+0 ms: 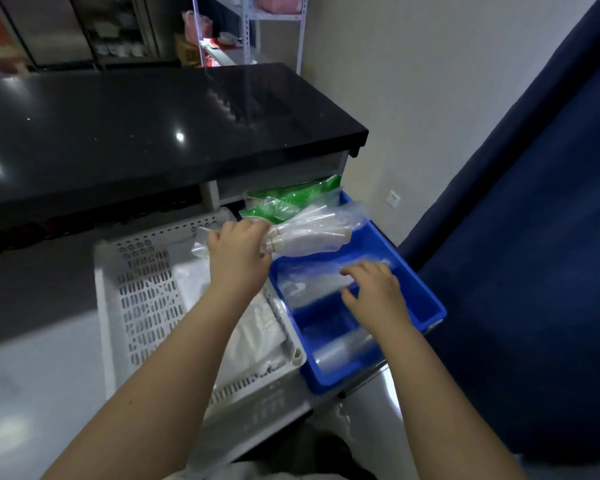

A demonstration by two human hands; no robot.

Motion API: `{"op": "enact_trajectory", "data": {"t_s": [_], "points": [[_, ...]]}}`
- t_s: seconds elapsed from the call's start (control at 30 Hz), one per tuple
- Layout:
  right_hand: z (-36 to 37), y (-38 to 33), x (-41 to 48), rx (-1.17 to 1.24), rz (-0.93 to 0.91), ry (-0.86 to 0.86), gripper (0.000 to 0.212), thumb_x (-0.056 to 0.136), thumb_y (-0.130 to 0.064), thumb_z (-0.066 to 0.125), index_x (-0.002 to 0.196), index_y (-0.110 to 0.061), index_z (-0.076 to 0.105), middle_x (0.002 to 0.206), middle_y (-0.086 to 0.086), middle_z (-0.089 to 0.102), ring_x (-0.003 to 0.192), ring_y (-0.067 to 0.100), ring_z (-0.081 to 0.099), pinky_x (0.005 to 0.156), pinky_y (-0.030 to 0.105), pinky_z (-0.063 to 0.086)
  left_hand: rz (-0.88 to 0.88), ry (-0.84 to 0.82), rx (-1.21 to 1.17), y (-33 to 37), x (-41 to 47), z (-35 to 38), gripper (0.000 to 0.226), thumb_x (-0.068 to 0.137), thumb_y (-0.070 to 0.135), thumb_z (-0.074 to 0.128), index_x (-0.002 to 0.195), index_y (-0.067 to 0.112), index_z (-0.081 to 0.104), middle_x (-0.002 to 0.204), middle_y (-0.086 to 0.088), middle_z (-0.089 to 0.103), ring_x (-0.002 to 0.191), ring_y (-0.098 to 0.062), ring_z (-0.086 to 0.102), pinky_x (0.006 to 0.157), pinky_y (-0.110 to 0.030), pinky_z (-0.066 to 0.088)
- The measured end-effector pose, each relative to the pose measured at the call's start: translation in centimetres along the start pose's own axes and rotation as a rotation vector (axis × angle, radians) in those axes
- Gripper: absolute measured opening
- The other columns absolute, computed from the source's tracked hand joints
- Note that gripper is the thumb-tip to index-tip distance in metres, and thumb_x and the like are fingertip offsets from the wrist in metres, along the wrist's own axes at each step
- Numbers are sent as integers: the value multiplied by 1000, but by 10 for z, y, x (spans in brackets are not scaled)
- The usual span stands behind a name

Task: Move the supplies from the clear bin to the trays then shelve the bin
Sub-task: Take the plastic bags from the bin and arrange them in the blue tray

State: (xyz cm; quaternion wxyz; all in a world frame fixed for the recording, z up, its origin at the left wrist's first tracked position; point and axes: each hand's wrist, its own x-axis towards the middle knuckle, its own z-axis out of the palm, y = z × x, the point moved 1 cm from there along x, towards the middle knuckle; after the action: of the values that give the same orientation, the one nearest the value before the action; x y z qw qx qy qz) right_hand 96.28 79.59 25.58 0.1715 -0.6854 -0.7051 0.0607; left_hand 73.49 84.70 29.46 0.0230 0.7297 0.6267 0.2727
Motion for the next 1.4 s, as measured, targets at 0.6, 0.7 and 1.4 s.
{"op": "enact_trajectory", "data": {"t_s": [0.6, 0.7, 1.4], "points": [[37, 59, 133, -57, -626, -790, 66, 77, -37, 72, 137, -37, 43, 138, 1, 47, 116, 26, 49, 91, 41, 46, -414, 158, 257, 63, 27, 48, 42, 70, 10, 68, 111, 21, 64, 107, -3, 67, 101, -30, 54, 86, -42, 32], [42, 56, 140, -91, -677, -829, 64, 79, -32, 68, 137, -34, 43, 134, 4, 47, 115, 29, 46, 89, 43, 46, -440, 156, 273, 66, 25, 51, 44, 67, 6, 69, 110, 17, 65, 101, -6, 68, 96, -32, 56, 85, -44, 34], [25, 42, 112, -124, -814, -483, 11, 77, -4, 56, 82, -13, 51, 83, 7, 59, 78, 27, 51, 60, 33, 29, -426, 174, 284, 59, 9, 31, 43, 70, 7, 68, 111, 19, 64, 102, -4, 67, 98, -31, 54, 85, -42, 32]]}}
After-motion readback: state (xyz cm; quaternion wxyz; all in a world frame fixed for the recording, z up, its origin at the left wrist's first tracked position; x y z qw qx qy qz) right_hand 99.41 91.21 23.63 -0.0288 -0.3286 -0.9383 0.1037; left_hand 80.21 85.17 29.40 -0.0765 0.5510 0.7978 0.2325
